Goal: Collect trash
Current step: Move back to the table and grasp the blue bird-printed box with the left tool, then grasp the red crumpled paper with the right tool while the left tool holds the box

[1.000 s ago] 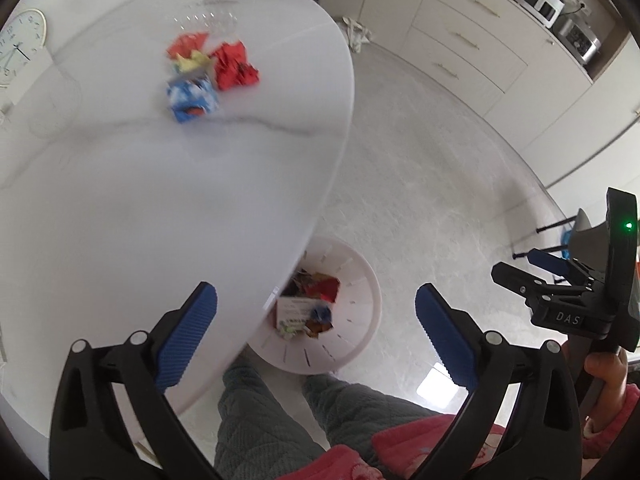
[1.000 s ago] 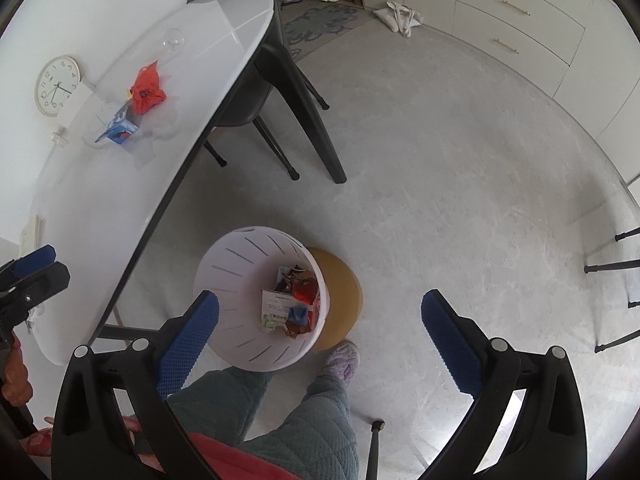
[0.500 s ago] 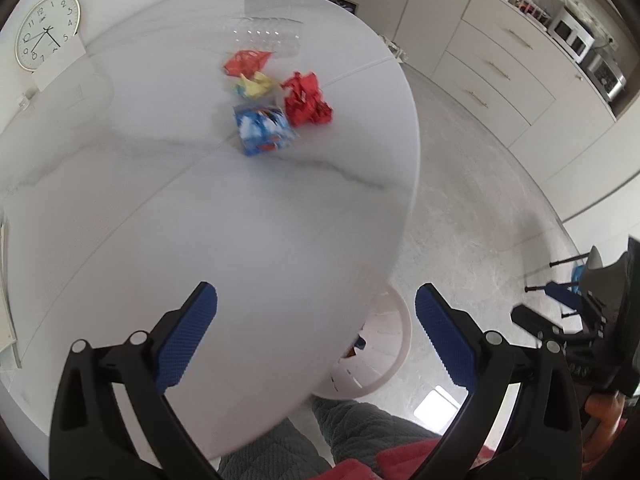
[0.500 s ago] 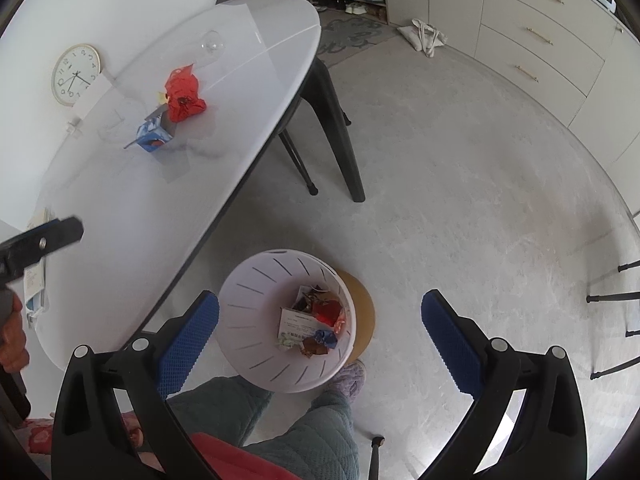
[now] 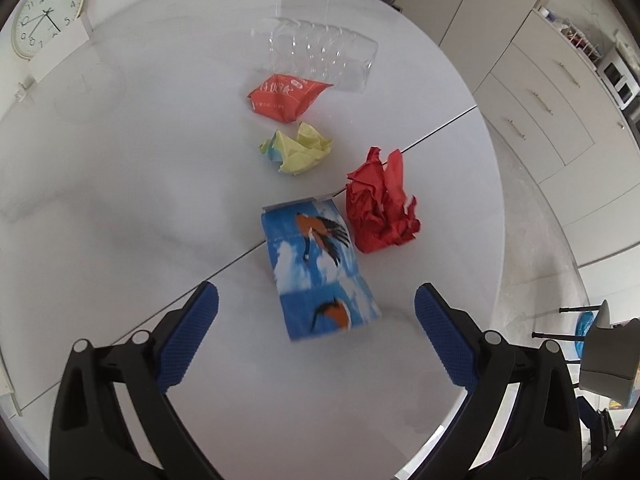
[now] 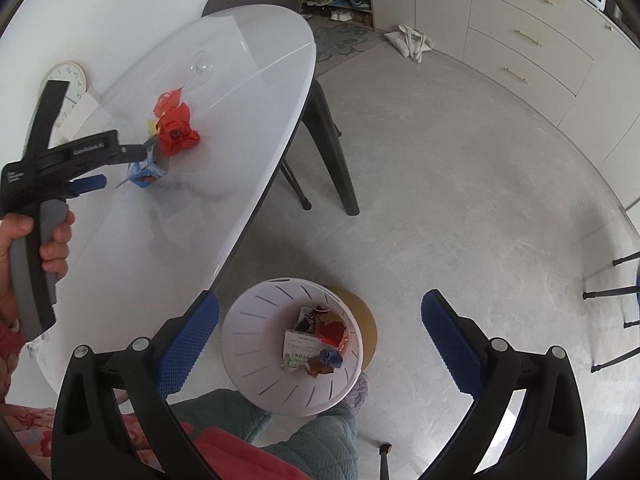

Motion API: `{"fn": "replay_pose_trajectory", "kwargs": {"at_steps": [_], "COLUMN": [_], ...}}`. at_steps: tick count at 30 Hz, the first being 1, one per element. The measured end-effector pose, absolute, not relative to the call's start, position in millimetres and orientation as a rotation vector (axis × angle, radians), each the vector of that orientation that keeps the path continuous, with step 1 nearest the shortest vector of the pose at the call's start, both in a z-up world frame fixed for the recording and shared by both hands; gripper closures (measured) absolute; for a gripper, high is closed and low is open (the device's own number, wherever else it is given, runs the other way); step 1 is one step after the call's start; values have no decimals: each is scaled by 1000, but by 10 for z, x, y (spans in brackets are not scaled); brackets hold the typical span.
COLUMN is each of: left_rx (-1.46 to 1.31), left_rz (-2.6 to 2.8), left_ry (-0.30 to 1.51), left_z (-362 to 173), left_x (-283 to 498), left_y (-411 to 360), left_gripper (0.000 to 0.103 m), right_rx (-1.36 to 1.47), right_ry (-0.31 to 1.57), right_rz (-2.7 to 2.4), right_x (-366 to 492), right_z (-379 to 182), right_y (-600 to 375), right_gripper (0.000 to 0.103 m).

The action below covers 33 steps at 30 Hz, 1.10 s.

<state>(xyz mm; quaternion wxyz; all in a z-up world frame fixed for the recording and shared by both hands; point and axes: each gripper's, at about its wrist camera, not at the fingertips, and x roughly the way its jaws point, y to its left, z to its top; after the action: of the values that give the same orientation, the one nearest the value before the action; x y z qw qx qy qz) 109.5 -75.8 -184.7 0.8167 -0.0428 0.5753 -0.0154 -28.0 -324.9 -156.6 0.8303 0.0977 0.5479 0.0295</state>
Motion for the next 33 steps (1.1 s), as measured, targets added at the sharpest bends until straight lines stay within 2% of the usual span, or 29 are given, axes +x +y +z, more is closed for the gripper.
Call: {"fn": "replay_pose_trajectory", "kwargs": {"at_steps": [6, 8, 10, 16, 24, 30, 33], "left_rx": [-105, -111, -126, -122, -124, -111, -93], "left_rz": [-65, -82, -105, -125, -114, -92, -83], "left_ry": [1270, 1287, 1299, 1275, 1243, 1196, 1172], "left_z": [-2023, -2063, -2103, -2062, -1860, -1646, -1556], "left_x": [1212, 1209, 1205, 1135, 894, 611, 505], "left_y": [-764, -748, -703, -587, -292, -36, 56], "left_gripper": [28, 41, 49, 50, 50, 50, 50], "right_rx": [209, 199, 179, 85, -10, -56, -81], "right_ry": [1169, 1169, 1158, 1126, 1133, 1199, 1228], "right_rz": [68, 80, 95, 157, 243, 238, 215], "right_x": [-110, -39, 63, 491, 1469, 1866, 1909], "right_z": [-1535, -1514, -1482, -1393, -1496, -1778, -1880], "right_y": [-3212, -3159, -3078, -2716, -1957, -1487, -1382], "right_gripper": [2, 2, 2, 2, 3, 14, 31]}}
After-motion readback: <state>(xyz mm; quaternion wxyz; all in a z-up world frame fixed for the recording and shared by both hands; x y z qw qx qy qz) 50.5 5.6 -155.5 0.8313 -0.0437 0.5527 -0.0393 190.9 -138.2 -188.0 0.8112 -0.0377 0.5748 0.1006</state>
